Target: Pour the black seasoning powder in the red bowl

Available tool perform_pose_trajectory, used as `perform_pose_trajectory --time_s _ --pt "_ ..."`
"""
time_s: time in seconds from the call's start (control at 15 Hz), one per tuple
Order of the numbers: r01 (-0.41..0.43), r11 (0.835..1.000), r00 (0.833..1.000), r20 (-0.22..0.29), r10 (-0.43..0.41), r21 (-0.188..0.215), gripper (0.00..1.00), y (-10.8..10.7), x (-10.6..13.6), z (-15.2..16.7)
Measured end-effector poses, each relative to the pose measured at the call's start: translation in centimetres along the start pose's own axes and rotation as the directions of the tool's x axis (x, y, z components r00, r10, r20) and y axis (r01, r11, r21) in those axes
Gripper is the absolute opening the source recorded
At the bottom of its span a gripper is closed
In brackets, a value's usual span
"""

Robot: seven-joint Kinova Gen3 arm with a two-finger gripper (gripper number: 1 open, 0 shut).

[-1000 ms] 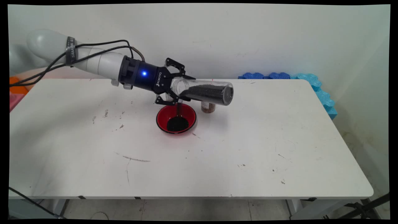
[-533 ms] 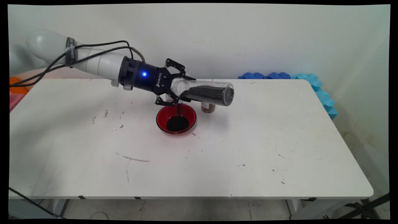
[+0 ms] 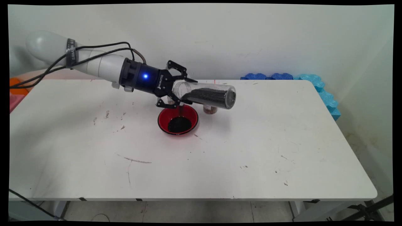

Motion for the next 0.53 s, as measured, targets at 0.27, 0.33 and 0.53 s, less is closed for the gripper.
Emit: perform_pose_trajectory --time_s 0.27,0.33,0.53 --pt "-0.010 1.000 1.000 -0.003 0.010 0.005 0.00 -0.07 0.09 -0.04" --pt "-0.014 1.000 1.000 -0.003 0.014 0.006 0.00 -0.07 0.13 -0.05" --pt "-0.041 0.999 0.999 -0.007 0.041 0.015 0.00 -0.12 0.32 -0.11"
